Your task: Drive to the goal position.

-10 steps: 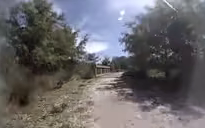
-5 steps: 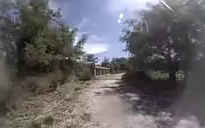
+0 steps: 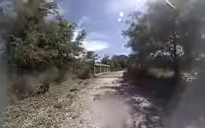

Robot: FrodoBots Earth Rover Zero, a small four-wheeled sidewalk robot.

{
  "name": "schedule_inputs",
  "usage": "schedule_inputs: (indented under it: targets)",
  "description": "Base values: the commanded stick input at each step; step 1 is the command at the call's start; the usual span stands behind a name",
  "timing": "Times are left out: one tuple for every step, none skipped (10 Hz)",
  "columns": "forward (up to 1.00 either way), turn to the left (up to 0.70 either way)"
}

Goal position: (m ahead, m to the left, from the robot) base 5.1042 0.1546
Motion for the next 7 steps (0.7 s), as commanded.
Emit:
schedule_inputs:
  targets:
    - [0.85, 0.0]
    - [0.85, 0.0]
    - [0.85, 0.0]
    - [0.85, 0.0]
    - [0.85, 0.0]
    - [0.85, 0.0]
    - [0.85, 0.0]
